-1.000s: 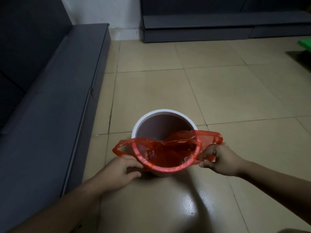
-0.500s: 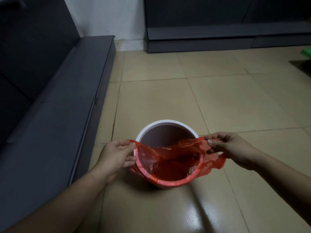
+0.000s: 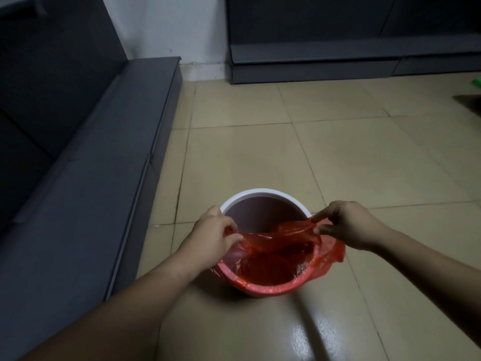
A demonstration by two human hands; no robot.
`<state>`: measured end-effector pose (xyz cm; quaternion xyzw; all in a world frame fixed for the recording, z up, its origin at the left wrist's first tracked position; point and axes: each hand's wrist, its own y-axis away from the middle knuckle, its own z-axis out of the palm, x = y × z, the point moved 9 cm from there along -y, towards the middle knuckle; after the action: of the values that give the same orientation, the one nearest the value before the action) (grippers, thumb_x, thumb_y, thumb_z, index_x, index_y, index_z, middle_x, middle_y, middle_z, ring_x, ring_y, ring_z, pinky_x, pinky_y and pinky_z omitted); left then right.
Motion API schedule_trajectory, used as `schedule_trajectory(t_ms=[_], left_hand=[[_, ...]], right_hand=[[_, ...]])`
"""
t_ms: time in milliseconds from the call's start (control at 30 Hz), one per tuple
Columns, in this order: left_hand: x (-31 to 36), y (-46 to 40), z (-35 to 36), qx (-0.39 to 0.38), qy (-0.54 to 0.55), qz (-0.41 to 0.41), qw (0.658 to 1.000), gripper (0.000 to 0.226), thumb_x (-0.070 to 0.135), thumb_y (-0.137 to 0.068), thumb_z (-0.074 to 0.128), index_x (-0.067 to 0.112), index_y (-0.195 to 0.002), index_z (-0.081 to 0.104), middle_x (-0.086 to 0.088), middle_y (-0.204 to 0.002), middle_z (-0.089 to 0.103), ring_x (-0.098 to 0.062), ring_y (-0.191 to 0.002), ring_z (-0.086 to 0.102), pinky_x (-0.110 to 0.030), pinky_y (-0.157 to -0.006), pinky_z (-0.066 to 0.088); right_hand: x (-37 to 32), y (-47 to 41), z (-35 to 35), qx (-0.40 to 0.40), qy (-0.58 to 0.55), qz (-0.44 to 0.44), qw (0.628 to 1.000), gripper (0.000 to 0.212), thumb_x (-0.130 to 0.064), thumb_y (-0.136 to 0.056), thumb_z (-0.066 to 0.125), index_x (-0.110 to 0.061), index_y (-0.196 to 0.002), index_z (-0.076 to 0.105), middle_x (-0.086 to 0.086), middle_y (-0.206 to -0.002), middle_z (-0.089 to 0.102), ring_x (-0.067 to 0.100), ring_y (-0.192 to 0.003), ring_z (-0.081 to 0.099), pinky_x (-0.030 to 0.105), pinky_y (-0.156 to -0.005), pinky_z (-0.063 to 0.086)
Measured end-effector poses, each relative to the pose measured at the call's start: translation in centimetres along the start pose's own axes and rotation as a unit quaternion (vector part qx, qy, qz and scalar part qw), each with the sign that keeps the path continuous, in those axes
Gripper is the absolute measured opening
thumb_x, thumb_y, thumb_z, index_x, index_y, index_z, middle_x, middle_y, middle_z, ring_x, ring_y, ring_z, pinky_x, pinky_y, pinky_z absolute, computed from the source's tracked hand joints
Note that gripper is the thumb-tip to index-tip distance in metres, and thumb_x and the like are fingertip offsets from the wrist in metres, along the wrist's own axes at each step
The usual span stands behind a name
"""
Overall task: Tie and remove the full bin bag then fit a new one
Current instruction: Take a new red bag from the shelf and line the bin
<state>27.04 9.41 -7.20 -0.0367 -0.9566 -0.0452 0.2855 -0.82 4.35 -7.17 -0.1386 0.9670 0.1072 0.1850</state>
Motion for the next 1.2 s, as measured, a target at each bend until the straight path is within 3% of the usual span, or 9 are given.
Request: schedule_trajectory(t_ms=[100, 267, 400, 533, 633, 767, 900, 1100, 1200], left_hand=[[-0.6, -0.7, 0.4, -0.002, -0.027, -0.008, 1.0, 0.017, 0.033, -0.087, 0.073, 0.017, -0.087, 0.075, 0.005, -0.088, 0.044, -0.013, -0.085, 0.052, -0.026, -0.082, 0.047], [-2.5, -2.4, -1.1, 0.033, 0.024, -0.036, 0.999, 0.011, 0.029, -0.085, 0.076, 0.019, -0.082, 0.076, 0.006, -0.086, 0.049, -0.002, -0.075, 0.051, -0.021, -0.078, 0.038], [-3.8, -4.6, -1.8, 0.065, 0.04, -0.056, 0.996, 0.013, 0.029, -0.083, 0.079, 0.019, -0.076, 0.074, 0.007, -0.078, 0.052, -0.007, -0.07, 0.053, -0.021, -0.071, 0.037], [-5.7, -6.4, -1.3, 0.085, 0.067, -0.092, 0.99, 0.03, 0.027, -0.083, 0.078, 0.028, -0.059, 0.06, 0.003, -0.07, 0.058, -0.002, -0.06, 0.051, -0.021, -0.06, 0.035], [-7.6, -6.9, -0.2, 0.078, 0.132, -0.145, 0.978, 0.028, 0.023, -0.086, 0.075, 0.022, -0.061, 0.063, 0.007, -0.062, 0.061, -0.008, -0.058, 0.054, -0.02, -0.055, 0.038], [-8.3, -6.7, 0.6, 0.089, 0.205, -0.186, 0.957, 0.02, 0.021, -0.09, 0.07, 0.018, -0.071, 0.067, 0.004, -0.074, 0.069, -0.013, -0.071, 0.063, -0.018, -0.058, 0.041], [-6.7, -6.9, 0.8, 0.071, 0.229, -0.141, 0.961, 0.007, 0.022, -0.089, 0.07, 0.018, -0.092, 0.075, 0.006, -0.089, 0.073, -0.01, -0.084, 0.068, -0.023, -0.077, 0.051], [-7.1, -7.1, 0.9, 0.068, 0.244, -0.136, 0.958, 0.02, 0.017, -0.075, 0.085, 0.019, -0.094, 0.08, 0.007, -0.088, 0.077, -0.005, -0.083, 0.072, -0.02, -0.08, 0.054], [-7.2, -7.6, 0.4, 0.086, 0.221, -0.125, 0.963, 0.008, 0.016, -0.076, 0.084, 0.022, -0.079, 0.08, 0.008, -0.075, 0.076, 0.002, -0.07, 0.068, -0.007, -0.066, 0.048]], right_hand=[[0.6, -0.8, 0.7, 0.01, 0.035, -0.01, 0.999, 0.017, -0.045, -0.077, 0.076, -0.037, -0.092, 0.076, -0.013, -0.08, 0.053, 0.016, -0.085, 0.059, 0.038, -0.081, 0.049], [1.3, -2.6, 0.3, 0.049, -0.061, -0.01, 0.997, 0.004, -0.035, -0.08, 0.077, -0.032, -0.079, 0.075, -0.009, -0.093, 0.056, 0.011, -0.091, 0.054, 0.033, -0.083, 0.043], [1.8, -5.0, 0.7, 0.053, -0.131, 0.034, 0.989, 0.009, -0.024, -0.084, 0.074, -0.022, -0.075, 0.072, -0.004, -0.08, 0.072, 0.014, -0.079, 0.067, 0.03, -0.073, 0.051], [2.3, -7.1, 1.8, 0.055, -0.164, 0.071, 0.982, 0.013, -0.023, -0.087, 0.07, -0.023, -0.074, 0.069, -0.005, -0.073, 0.072, 0.012, -0.071, 0.067, 0.023, -0.061, 0.046], [2.6, -8.2, 3.0, 0.055, -0.195, 0.087, 0.975, 0.014, -0.02, -0.088, 0.069, -0.02, -0.074, 0.07, -0.003, -0.073, 0.073, 0.01, -0.067, 0.065, 0.018, -0.058, 0.045], [2.8, -8.4, 4.3, 0.051, -0.292, 0.109, 0.949, 0.015, -0.019, -0.091, 0.066, -0.016, -0.078, 0.072, 0.002, -0.077, 0.076, 0.01, -0.067, 0.066, 0.022, -0.064, 0.05], [1.9, -7.8, 4.0, 0.017, -0.414, 0.097, 0.905, 0.011, -0.022, -0.092, 0.067, -0.015, -0.095, 0.075, 0.002, -0.087, 0.078, 0.009, -0.076, 0.072, 0.019, -0.067, 0.053], [1.5, -8.7, 3.2, 0.026, -0.303, 0.062, 0.951, 0.002, -0.018, -0.083, 0.077, -0.018, -0.083, 0.079, -0.002, -0.077, 0.079, 0.009, -0.074, 0.074, 0.013, -0.066, 0.054], [1.6, -9.5, 3.1, 0.04, -0.271, 0.058, 0.96, 0.007, -0.021, -0.084, 0.075, -0.018, -0.077, 0.077, -0.004, -0.074, 0.078, 0.009, -0.073, 0.072, 0.02, -0.068, 0.055]])
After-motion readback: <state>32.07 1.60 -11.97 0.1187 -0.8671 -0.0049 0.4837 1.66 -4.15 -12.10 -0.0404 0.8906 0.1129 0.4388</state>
